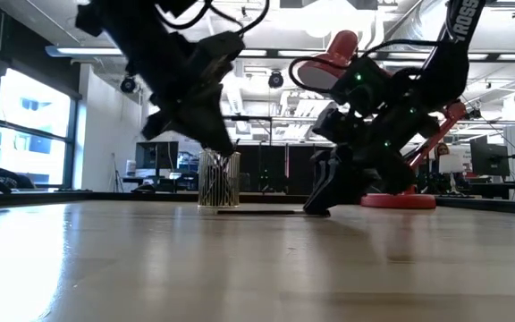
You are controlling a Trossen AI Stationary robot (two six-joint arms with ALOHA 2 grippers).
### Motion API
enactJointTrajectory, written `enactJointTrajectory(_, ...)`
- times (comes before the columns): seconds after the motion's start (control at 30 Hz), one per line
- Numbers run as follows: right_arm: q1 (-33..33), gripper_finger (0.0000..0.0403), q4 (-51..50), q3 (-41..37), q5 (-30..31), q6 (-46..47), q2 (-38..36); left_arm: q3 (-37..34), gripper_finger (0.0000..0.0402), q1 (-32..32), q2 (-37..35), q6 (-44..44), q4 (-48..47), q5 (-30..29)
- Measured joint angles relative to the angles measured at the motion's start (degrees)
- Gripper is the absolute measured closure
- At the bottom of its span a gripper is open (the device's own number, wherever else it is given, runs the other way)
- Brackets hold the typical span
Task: Put items in baskets/containers
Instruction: Put the lash brush into the wire organizer
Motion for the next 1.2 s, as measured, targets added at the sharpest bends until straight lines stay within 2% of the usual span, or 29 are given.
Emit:
enactJointTrajectory(0.23, 0.5, 0.0402, -1.2, 0.0, -0.5, 0.3, -2.8, 3.7, 0.0400, 3.2, 0.0, 14.5, -0.3, 2.2)
enactJointTrajectory(0.43, 2.2, 0.0403, -1.1, 0.2, -1.0, 1.3, -3.1, 4.9, 0.0397, 6.8, 0.2, 22.2, -0.9, 8.0)
enactJointTrajectory(0.63, 3.0, 0.0403, -1.6, 0.9, -1.0, 2.1, -3.1, 7.5, 0.0350, 8.9, 2.7, 27.8, -2.8, 12.6)
enactJointTrajectory(0.9, 3.1, 0.0403, -9.6, 9.2, -2.1, 2.7, -3.2, 13.6, 0.0275, 8.8, 7.9, 35.5, -13.5, 10.2)
enactJointTrajectory(0.97, 3.1, 0.0403, -12.6, 11.7, -2.2, 2.6, -3.2, 15.1, 0.0270, 8.8, 8.7, 37.4, -16.5, 9.9)
enactJointTrajectory(1.1, 3.4, 0.0403, -18.3, 15.9, -2.7, 1.3, -3.2, 16.0, 0.0268, 8.8, 10.6, 37.9, -19.5, 5.6)
enactJointTrajectory(1.2, 3.9, 0.0403, -20.2, 18.3, -2.7, 0.5, -3.2, 16.6, 0.0268, 8.8, 10.4, 37.9, -18.9, 5.8)
